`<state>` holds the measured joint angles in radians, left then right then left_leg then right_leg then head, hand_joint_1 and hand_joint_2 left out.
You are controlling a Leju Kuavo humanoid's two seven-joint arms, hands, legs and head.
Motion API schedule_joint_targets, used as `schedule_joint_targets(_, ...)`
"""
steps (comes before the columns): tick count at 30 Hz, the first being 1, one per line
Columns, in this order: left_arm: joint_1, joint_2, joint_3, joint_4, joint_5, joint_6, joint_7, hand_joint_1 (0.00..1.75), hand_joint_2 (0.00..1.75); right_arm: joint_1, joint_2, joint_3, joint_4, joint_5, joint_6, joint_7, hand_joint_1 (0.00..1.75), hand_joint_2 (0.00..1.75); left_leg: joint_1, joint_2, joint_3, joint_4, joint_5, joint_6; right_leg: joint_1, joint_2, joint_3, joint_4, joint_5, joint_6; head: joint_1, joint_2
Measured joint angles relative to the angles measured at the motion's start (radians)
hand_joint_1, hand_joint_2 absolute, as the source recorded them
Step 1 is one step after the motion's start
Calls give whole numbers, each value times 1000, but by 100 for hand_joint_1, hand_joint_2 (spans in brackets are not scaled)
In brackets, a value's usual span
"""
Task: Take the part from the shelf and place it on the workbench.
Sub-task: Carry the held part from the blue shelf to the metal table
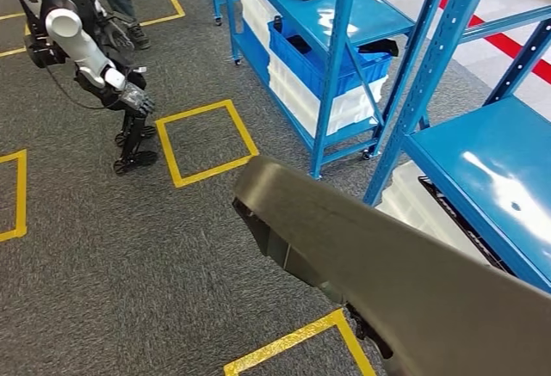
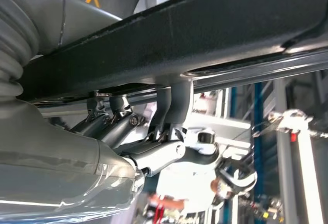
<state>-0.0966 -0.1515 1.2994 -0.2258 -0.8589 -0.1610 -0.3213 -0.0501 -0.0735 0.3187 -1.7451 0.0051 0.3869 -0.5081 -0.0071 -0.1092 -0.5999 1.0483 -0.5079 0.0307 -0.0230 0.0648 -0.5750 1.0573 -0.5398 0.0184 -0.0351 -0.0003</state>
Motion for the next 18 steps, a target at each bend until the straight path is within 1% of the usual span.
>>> schedule_joint_targets(1,1,-2,1,0,1,-2,4,0,175,-1,-1,0,-1,0,1,2,175,175,1,-11,-3,1,0,-4,1,1,3,-5,-4,-1,0,0)
schedule_joint_targets(2,3,-4,3,0,3,-3,8,0,175,-3,-2,1,-2,0,2,4,175,175,4,-20,-4,0,1,-8,2,-7,5,-7,-4,-3,0,0)
schedule_joint_targets(3,5,-5,6,0,6,-4,11,0,175,-4,-3,1,-3,1,2,5,175,175,4,-18,-6,2,-2,-12,1,-18,8,-9,-4,-7,0,0)
schedule_joint_targets(4,7,-8,8,0,9,-3,14,0,175,-5,-3,2,-5,1,2,7,175,175,3,0,-11,14,-10,-16,0,-29,10,-11,-4,-12,-1,0)
schedule_joint_targets(5,7,-10,10,0,12,-2,16,0,175,-5,-4,2,-7,2,2,9,175,175,3,25,-24,42,-27,-21,-1,-42,13,-12,-5,-17,-1,0)
schedule_joint_targets(6,5,-12,12,0,14,-1,18,0,175,-4,-4,2,-8,3,2,11,175,175,3,57,-47,90,-52,-26,-1,-57,16,-13,-7,-22,-1,0)
schedule_joint_targets(7,3,-14,13,0,15,1,21,0,175,-3,-5,2,-9,4,2,13,175,175,6,80,-79,152,-81,-32,0,-71,19,-13,-11,-24,-2,0)
schedule_joint_targets(8,2,-16,13,0,15,3,24,0,175,-2,-6,2,-9,6,2,14,175,175,10,90,-112,215,-104,-36,1,-86,21,-13,-14,-26,-2,0)
schedule_joint_targets(9,3,-16,14,0,15,5,26,0,175,-1,-7,3,-9,9,2,16,175,175,13,95,-136,259,-114,-39,1,-100,24,-13,-18,-25,-2,0)
schedule_joint_targets(10,4,-17,14,0,15,7,28,0,175,-1,-7,3,-10,11,2,17,175,175,15,98,-143,267,-105,-41,1,-114,29,-13,-22,-24,-2,0)
schedule_joint_targets(11,5,-17,14,0,16,9,29,0,175,-2,-7,4,-12,12,2,18,175,175,17,103,-130,237,-78,-42,1,-128,35,-13,-27,-22,-2,0)
schedule_joint_targets(12,6,-18,15,0,17,11,29,0,175,-3,-7,4,-15,13,2,18,175,175,17,115,-101,176,-39,-41,1,-141,43,-13,-33,-20,-2,0)
schedule_joint_targets(13,6,-18,15,0,18,12,29,0,175,-4,-7,4,-18,14,2,19,175,175,13,137,-69,113,-11,-37,2,-153,50,-13,-38,-17,-2,0)
schedule_joint_targets(14,4,-18,16,0,18,13,29,0,175,-6,-7,4,-21,13,2,20,175,175,7,157,-44,60,7,-31,3,-163,56,-14,-44,-12,-2,0)
schedule_joint_targets(15,3,-18,16,0,20,13,29,0,175,-8,-8,3,-23,13,2,21,175,175,1,173,-30,29,13,-25,5,-174,60,-15,-48,-7,-1,0)
schedule_joint_targets(16,2,-18,17,0,24,13,28,0,175,-10,-8,3,-24,13,2,21,175,175,-5,178,-27,21,7,-19,7,-185,63,-18,-51,-2,-1,0)
schedule_joint_targets(17,2,-18,19,0,27,14,28,0,175,-13,-8,3,-24,12,3,22,175,175,-9,170,-28,16,6,-13,7,-196,67,-21,-53,4,-1,0)
schedule_joint_targets(18,4,-18,21,0,31,14,28,0,175,-16,-7,4,-24,12,3,22,175,175,-7,160,-26,12,7,-8,5,-198,73,-23,-57,9,-1,0)
